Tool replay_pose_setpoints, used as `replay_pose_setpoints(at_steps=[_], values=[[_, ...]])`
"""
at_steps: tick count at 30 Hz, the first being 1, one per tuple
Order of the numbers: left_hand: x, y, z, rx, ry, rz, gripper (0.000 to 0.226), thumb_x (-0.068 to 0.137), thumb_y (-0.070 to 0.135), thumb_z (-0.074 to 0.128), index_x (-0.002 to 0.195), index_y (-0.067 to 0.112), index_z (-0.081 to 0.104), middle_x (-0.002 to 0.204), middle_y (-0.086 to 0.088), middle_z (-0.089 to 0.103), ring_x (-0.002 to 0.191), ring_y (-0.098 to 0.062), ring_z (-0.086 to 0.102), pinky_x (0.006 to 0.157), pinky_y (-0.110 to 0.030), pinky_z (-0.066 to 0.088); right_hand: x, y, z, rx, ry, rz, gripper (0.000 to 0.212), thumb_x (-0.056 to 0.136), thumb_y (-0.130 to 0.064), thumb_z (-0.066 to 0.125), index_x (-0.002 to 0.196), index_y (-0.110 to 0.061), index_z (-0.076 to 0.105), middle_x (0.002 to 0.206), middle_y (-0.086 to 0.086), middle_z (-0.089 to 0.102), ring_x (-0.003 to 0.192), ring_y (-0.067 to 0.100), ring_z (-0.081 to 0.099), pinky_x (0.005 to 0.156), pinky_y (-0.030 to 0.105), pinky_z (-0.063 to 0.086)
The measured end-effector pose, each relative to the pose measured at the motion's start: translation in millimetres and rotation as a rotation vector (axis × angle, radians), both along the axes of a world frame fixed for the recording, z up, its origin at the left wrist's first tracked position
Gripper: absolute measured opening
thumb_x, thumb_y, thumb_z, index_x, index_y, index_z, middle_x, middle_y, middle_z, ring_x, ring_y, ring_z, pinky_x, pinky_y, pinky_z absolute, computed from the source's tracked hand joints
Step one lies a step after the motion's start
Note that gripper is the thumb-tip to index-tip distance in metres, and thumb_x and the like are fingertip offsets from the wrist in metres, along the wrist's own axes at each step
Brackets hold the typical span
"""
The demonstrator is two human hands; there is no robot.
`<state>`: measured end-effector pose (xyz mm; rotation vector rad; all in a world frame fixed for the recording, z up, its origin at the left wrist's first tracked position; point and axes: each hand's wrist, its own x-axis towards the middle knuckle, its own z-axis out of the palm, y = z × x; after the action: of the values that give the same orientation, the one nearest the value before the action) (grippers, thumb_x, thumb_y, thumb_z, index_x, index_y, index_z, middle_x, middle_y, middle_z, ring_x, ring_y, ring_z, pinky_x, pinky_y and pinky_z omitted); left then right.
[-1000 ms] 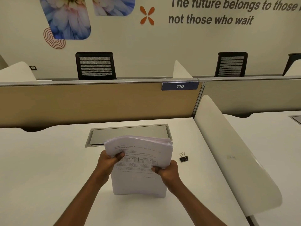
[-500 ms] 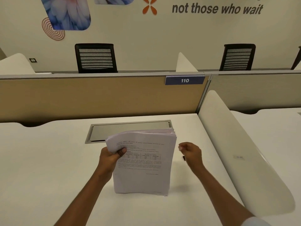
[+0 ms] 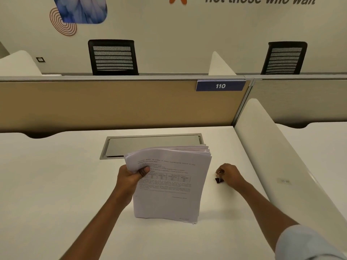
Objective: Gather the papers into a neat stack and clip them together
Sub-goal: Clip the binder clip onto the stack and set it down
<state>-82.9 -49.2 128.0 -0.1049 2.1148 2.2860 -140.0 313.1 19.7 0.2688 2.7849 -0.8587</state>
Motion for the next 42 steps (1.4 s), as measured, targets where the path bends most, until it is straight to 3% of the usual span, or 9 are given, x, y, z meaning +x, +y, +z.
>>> replay_pose_setpoints(at_steps=[5,8,10,13,16,21,26,35,42], values=[[5.9,-0.7,2.0,0.008,0.012,-0.007,0.023,0.082,0.002,0.069,0.088,0.023,0.072,0.079,0.005,0.077,0.074,-0.01,0.072,0.06,-0.022,0.057,9.1,-3.7,8.4,-0.09,0.066,-0.071,0.008,0.078,0.004,0.068,0.078,-0.004,0.065,0.089,0.015,0.069,0.092,0.028,0.059,0.078,0.031,0.041],[10.9,-2.3,3.1,0.019,0.012,-0.009,0.02,0.079,0.006,0.071,0.089,0.024,0.073,0.082,0.003,0.077,0.077,-0.013,0.072,0.062,-0.023,0.057,17.9,-11.0,19.0,-0.136,0.092,-0.095,0.02,0.08,0.008,0.064,0.101,0.008,0.063,0.086,0.009,0.069,0.098,0.028,0.06,0.08,0.029,0.037],[15.6,-2.7,4.6,0.016,0.009,-0.006,0.023,0.083,0.001,0.067,0.09,0.021,0.072,0.08,0.004,0.077,0.075,-0.012,0.072,0.061,-0.022,0.057,23.9,-19.9,32.1,-0.156,0.097,-0.096,0.012,0.08,0.006,0.066,0.092,0.003,0.068,0.097,0.012,0.07,0.1,0.026,0.062,0.08,0.027,0.039],[24.7,-3.4,7.4,0.025,0.01,-0.013,0.024,0.084,-0.002,0.065,0.089,0.021,0.072,0.081,0.003,0.077,0.075,-0.013,0.072,0.06,-0.022,0.057,31.9,-36.5,61.3,-0.193,0.177,-0.081,0.022,0.08,0.002,0.069,0.069,-0.016,0.062,0.106,0.014,0.069,0.073,0.017,0.063,0.063,0.021,0.045],[35.4,-4.9,11.4,0.047,0.004,-0.026,0.022,0.083,-0.001,0.066,0.087,0.018,0.074,0.081,-0.001,0.077,0.075,-0.014,0.072,0.062,-0.024,0.057,45.9,-55.7,105.3,-0.235,0.285,-0.097,0.02,0.082,0.002,0.066,0.076,-0.016,0.06,0.102,0.01,0.066,0.06,0.017,0.059,0.05,0.024,0.048],[54.1,-6.7,17.7,0.065,-0.001,-0.048,0.016,0.077,0.008,0.073,0.085,0.021,0.076,0.083,-0.005,0.076,0.077,-0.017,0.072,0.065,-0.027,0.058,71.4,-79.0,185.1,-0.457,0.469,-0.144,0.041,0.072,0.006,0.074,0.103,-0.021,0.067,0.102,0.006,0.067,0.094,0.02,0.065,0.085,0.04,0.056],[71.2,-11.0,20.3,0.073,-0.001,-0.05,0.018,0.073,0.016,0.072,0.089,0.023,0.075,0.087,-0.006,0.076,0.079,-0.021,0.073,0.063,-0.027,0.058,102.7,-108.5,251.3,-0.527,0.532,-0.01,0.06,0.074,0.004,0.076,0.126,-0.018,0.056,0.105,0.002,0.061,0.101,0.009,0.063,0.089,0.028,0.05],[82.5,-21.8,26.1,0.06,0.031,-0.064,0.026,0.072,0.024,0.069,0.098,0.025,0.07,0.089,-0.004,0.076,0.086,-0.027,0.072,0.069,-0.034,0.06,142.5,-196.6,278.5,-0.422,0.473,0.3,0.045,0.074,-0.001,0.076,0.113,-0.016,0.061,0.113,-0.001,0.057,0.104,0.01,0.064,0.086,0.03,0.058],[80.5,-31.6,24.7,-0.003,0.055,-0.048,0.022,0.075,0.027,0.07,0.098,0.027,0.067,0.086,0.0,0.075,0.082,-0.027,0.072,0.071,-0.034,0.061,145.2,-242.4,269.3,-0.237,0.515,0.354,0.04,0.077,-0.003,0.074,0.114,-0.012,0.062,0.105,-0.006,0.061,0.096,0.007,0.059,0.073,0.004,0.045]])
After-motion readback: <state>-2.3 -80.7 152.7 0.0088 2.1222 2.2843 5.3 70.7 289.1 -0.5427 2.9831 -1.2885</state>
